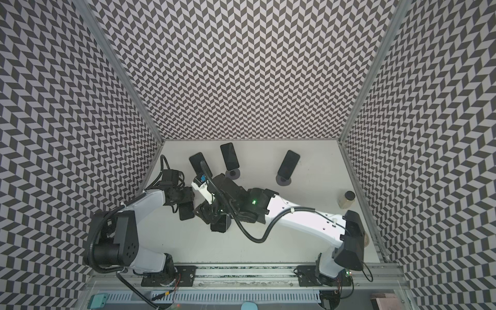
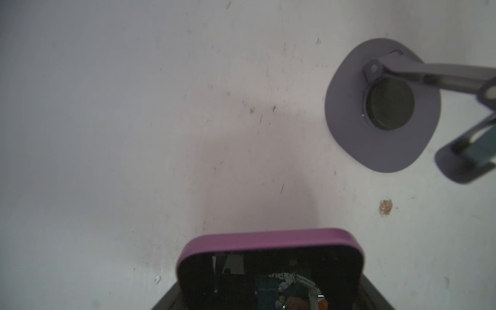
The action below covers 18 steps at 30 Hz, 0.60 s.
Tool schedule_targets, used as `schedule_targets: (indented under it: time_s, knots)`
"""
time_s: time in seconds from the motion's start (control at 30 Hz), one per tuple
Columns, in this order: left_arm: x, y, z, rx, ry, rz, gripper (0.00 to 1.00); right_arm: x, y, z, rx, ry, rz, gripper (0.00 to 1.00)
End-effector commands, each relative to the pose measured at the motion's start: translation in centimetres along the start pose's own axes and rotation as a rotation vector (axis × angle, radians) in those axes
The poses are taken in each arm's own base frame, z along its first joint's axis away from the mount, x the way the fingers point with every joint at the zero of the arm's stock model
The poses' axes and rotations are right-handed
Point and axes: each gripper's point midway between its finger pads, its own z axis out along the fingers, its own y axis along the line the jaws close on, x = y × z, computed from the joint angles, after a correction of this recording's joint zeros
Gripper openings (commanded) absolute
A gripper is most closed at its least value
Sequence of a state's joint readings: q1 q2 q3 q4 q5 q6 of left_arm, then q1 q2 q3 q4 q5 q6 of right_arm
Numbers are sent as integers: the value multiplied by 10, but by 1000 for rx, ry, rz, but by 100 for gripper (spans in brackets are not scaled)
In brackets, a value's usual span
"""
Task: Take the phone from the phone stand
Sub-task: 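Lower the purple-edged phone flat onto the table with the left gripper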
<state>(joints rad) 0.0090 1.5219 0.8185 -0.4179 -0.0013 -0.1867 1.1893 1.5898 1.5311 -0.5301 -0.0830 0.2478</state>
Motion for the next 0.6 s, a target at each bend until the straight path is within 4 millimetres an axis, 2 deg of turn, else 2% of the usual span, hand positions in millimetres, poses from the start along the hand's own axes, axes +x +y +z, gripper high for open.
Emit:
schedule_targets:
  time_s: [0.0,0.57]
  knots:
    - [2,-1,5,8,66,28,59,-16,9,-11,-19,-60,-30,62]
    - [4,12,16,-52,152,56,59,-15,10,-13,-26,-57,-62,62]
